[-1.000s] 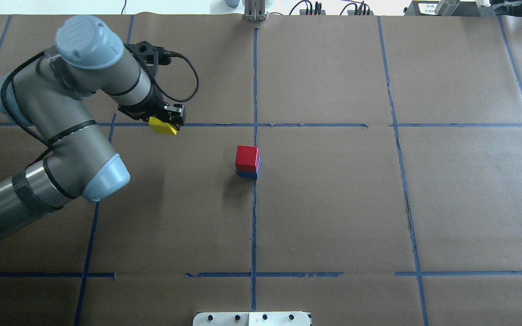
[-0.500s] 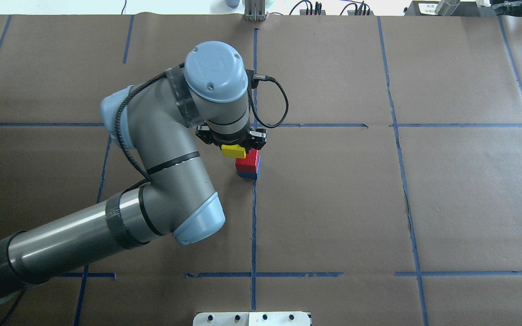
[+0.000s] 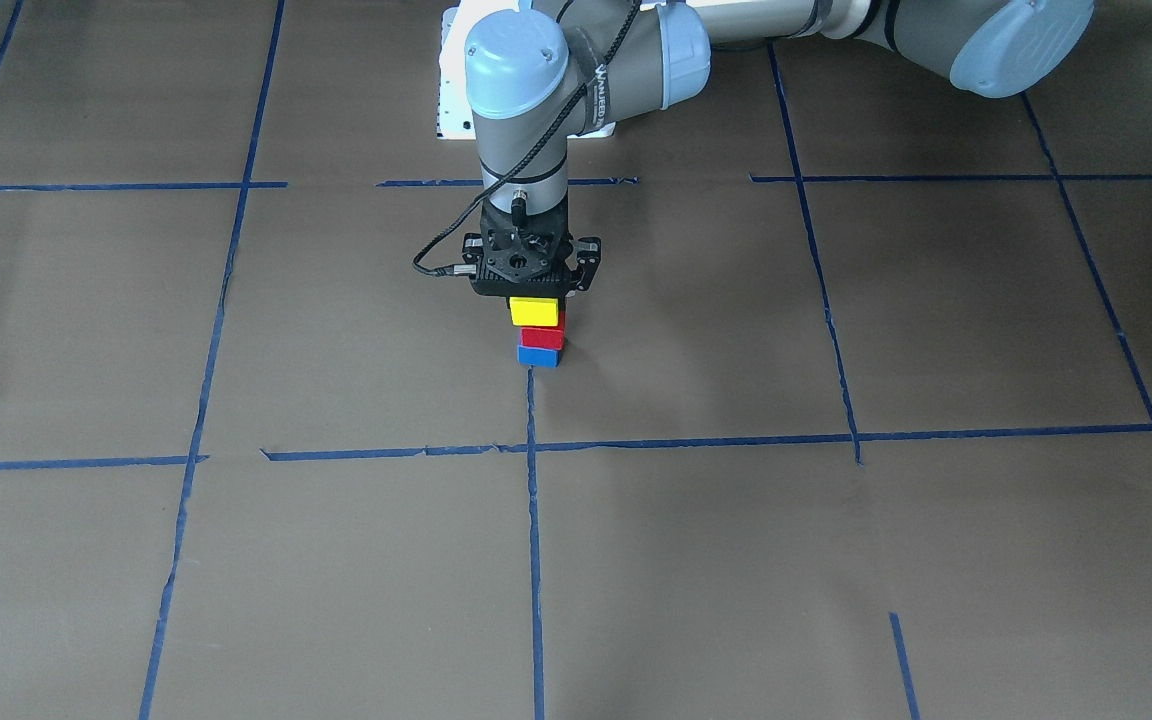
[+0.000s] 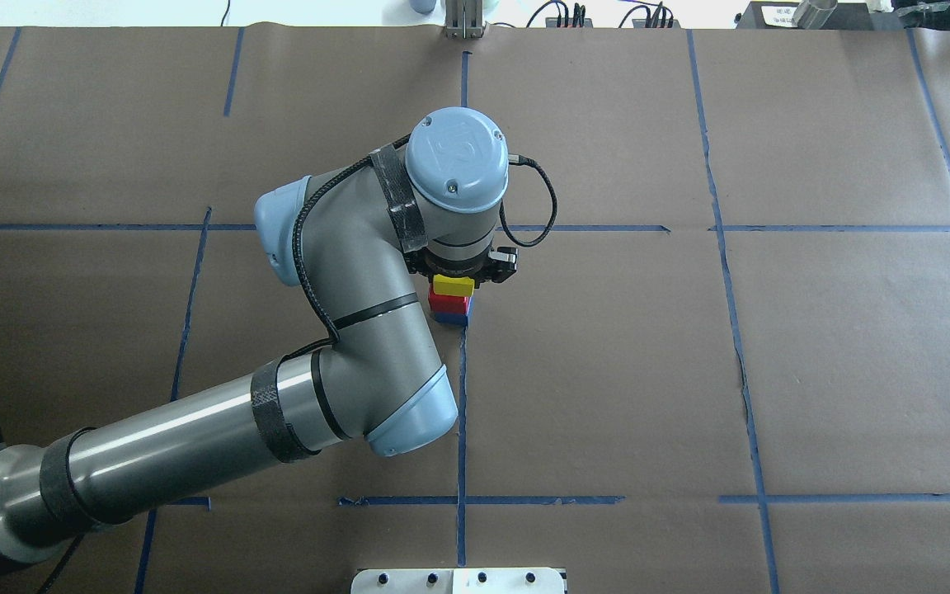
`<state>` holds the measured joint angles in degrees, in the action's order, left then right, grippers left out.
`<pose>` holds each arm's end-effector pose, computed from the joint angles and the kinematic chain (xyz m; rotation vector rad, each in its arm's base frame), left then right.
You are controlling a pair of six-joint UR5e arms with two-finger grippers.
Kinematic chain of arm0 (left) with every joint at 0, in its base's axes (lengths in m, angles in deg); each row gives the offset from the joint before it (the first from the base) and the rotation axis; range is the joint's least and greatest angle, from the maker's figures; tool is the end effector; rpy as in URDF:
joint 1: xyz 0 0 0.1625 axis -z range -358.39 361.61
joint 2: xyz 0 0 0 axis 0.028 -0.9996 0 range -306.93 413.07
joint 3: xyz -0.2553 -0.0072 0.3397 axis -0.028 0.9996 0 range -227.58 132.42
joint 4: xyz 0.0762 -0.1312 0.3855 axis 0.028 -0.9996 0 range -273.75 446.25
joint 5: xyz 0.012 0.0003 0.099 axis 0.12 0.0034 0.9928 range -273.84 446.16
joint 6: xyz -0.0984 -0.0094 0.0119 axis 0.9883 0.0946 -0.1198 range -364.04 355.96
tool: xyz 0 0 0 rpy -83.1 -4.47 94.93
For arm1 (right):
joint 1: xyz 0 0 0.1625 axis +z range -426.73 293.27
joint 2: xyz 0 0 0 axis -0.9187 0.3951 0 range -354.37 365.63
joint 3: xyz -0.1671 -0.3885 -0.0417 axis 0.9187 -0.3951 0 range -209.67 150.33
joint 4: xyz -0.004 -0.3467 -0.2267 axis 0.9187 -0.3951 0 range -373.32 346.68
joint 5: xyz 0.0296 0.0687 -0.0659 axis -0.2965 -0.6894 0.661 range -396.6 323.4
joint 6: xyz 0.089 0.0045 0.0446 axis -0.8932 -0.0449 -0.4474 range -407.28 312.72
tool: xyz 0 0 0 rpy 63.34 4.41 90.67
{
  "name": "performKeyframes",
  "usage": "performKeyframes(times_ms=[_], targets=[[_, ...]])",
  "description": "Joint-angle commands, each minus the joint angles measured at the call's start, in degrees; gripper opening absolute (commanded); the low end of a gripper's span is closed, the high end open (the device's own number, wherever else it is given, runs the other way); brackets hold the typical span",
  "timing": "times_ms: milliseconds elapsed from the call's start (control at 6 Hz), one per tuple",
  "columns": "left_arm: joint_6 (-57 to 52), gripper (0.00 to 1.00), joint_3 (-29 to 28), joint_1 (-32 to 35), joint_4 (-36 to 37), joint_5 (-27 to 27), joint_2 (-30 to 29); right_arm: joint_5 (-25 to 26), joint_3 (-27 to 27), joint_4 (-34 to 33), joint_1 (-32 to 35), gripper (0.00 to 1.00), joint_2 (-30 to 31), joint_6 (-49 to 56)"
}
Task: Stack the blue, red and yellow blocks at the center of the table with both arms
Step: 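Carry the yellow cube with the left gripper onto the red cube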
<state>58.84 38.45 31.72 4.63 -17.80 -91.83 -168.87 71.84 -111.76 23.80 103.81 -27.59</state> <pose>0.5798 -0.4627 0.1061 0.1498 0.7596 0.0409 0.0702 -0.4232 0.6426 0.0460 -0.7433 -0.2859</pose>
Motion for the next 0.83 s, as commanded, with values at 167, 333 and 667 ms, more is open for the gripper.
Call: performKeyframes(times_ms=[167,333,667], targets=[[-0.2,0.08,-0.1,0.0,-0.1,0.1,0.8,0.0,0.1,0.0,0.0,1.00,0.0,0.0],[-0.2,0.19,-0.2,0.0,-0.7,0.1,0.8,0.0,0.2,0.0,0.0,1.00,0.0,0.0],[-0.1,0.95,-0.3,0.1,-3.8,0.0,1.2,0.0,0.2,0.0,0.0,1.00,0.0,0.0]])
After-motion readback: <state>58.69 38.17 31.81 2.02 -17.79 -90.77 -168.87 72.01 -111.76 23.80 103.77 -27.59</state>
